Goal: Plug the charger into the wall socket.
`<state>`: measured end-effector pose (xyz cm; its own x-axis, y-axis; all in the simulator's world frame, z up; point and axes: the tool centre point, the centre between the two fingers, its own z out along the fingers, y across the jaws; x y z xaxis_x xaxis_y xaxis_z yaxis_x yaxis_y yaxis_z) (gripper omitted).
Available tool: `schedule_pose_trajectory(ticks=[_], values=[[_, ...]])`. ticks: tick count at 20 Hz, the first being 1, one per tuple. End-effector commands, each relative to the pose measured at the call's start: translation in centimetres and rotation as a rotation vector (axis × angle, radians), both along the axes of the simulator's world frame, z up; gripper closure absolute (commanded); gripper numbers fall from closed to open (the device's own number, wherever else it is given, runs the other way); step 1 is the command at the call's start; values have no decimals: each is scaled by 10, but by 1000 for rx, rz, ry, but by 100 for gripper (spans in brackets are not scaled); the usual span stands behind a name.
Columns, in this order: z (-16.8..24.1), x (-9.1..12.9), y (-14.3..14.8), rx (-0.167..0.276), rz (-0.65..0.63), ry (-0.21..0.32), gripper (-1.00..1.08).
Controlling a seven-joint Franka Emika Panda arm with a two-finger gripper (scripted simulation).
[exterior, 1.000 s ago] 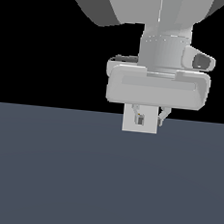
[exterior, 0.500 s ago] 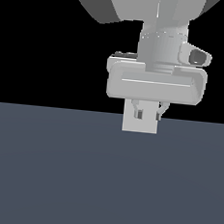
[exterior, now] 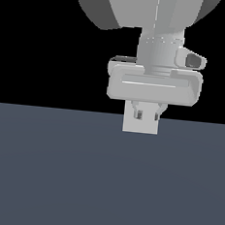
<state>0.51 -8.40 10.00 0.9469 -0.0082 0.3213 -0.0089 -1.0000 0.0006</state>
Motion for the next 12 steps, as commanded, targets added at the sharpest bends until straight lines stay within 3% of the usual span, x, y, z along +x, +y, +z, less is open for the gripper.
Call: schedule_pose_trajectory(ticks=[1, 12], values=[[0, 9, 0, 0, 0, 0, 108], [0, 36, -1, 0, 0, 0, 108]])
